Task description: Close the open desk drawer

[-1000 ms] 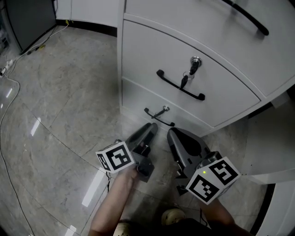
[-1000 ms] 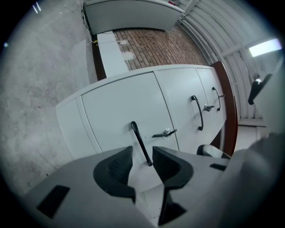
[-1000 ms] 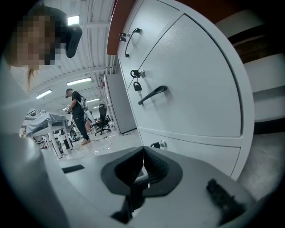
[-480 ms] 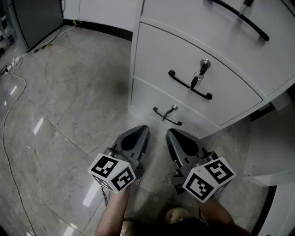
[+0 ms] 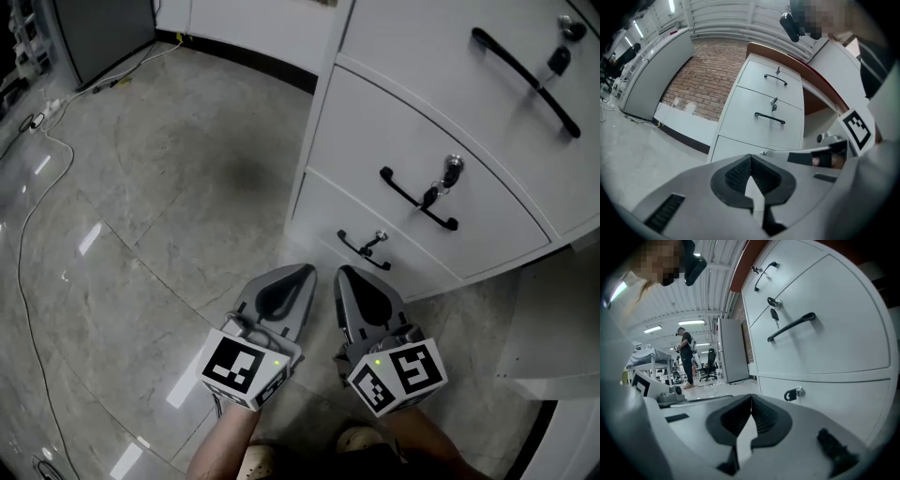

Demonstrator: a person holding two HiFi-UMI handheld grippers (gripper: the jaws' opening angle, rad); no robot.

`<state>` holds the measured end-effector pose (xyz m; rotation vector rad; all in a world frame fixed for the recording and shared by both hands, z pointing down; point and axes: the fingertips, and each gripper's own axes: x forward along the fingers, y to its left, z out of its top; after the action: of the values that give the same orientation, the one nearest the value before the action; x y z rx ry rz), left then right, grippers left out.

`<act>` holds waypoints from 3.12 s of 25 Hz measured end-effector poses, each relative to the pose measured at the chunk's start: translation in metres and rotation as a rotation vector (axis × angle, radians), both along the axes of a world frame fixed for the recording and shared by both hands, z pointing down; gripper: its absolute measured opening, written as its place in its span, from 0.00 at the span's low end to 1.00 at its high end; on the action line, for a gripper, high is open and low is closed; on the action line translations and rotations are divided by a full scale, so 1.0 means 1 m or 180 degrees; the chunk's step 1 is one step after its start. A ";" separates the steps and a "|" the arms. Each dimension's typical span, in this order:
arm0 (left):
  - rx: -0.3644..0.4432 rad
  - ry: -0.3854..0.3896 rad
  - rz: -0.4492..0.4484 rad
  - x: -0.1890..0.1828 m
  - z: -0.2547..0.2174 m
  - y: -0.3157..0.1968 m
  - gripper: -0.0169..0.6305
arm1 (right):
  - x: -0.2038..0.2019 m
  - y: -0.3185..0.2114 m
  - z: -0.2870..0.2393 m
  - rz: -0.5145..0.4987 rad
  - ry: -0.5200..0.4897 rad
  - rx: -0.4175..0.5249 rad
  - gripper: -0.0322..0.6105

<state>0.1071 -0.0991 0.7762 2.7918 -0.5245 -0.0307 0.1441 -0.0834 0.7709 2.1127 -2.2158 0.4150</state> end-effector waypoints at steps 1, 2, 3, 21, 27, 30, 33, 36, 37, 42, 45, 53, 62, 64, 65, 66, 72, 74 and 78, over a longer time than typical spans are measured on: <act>-0.0037 0.0012 -0.0041 -0.003 -0.006 -0.003 0.04 | -0.002 -0.001 -0.005 -0.0018 0.0081 0.0030 0.07; -0.0086 0.0036 -0.0079 -0.006 -0.014 -0.005 0.04 | -0.005 -0.001 -0.011 -0.0053 0.0190 0.0043 0.07; -0.0126 0.0058 -0.0115 -0.009 -0.024 -0.006 0.04 | -0.007 -0.001 -0.020 -0.0102 0.0308 0.0045 0.07; -0.0177 -0.0008 -0.0409 -0.064 -0.294 0.034 0.04 | -0.041 0.052 -0.281 -0.0215 0.0471 -0.0119 0.07; -0.0068 -0.0170 -0.0275 -0.058 -0.385 0.054 0.04 | -0.048 0.061 -0.368 -0.0221 0.0244 -0.0114 0.07; -0.0073 -0.0133 -0.0238 -0.057 -0.432 0.062 0.04 | -0.050 0.068 -0.410 -0.0201 0.0176 -0.0175 0.07; -0.0003 -0.0119 -0.0220 -0.057 -0.475 0.072 0.04 | -0.049 0.081 -0.441 -0.0156 0.0139 -0.0343 0.07; -0.0062 -0.0169 -0.0179 -0.059 -0.510 0.083 0.04 | -0.043 0.096 -0.476 -0.0043 -0.0031 -0.0471 0.07; -0.0096 -0.0178 -0.0157 -0.061 -0.522 0.086 0.04 | -0.041 0.101 -0.486 0.0003 -0.0121 -0.0530 0.07; -0.0169 -0.0187 -0.0042 -0.069 -0.578 0.103 0.04 | -0.042 0.131 -0.526 0.0079 -0.0359 -0.0939 0.07; -0.0179 -0.0307 -0.0021 -0.079 -0.602 0.113 0.04 | -0.049 0.147 -0.550 0.0052 -0.0306 -0.0941 0.07; -0.0243 -0.0366 -0.0006 -0.079 -0.652 0.138 0.04 | -0.055 0.174 -0.608 -0.0012 -0.0414 -0.0750 0.07; -0.0097 -0.0380 0.0006 -0.076 -0.686 0.154 0.04 | -0.032 0.178 -0.650 0.0183 -0.0407 -0.0473 0.07; -0.0013 -0.0377 0.0040 -0.074 -0.691 0.155 0.04 | -0.034 0.178 -0.654 0.0162 -0.0333 -0.0425 0.07; 0.0015 -0.0383 0.0045 -0.074 -0.692 0.155 0.04 | -0.036 0.178 -0.656 0.0132 -0.0296 -0.0400 0.07; 0.0030 -0.0390 0.0045 -0.073 -0.692 0.155 0.04 | -0.038 0.176 -0.658 0.0090 -0.0265 -0.0365 0.07; 0.0084 -0.0391 -0.0040 -0.078 -0.694 0.149 0.04 | -0.052 0.168 -0.664 -0.0149 -0.0131 -0.0293 0.07; 0.0059 -0.0390 -0.0060 -0.079 -0.694 0.150 0.04 | -0.054 0.168 -0.663 -0.0173 -0.0156 -0.0319 0.07; 0.0072 -0.0417 -0.0061 -0.085 -0.692 0.153 0.04 | -0.055 0.170 -0.658 -0.0121 -0.0186 -0.0393 0.07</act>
<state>0.0223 0.0544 0.0843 2.8244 -0.5856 0.1441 0.0895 0.0863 0.1125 2.0186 -2.1949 0.6020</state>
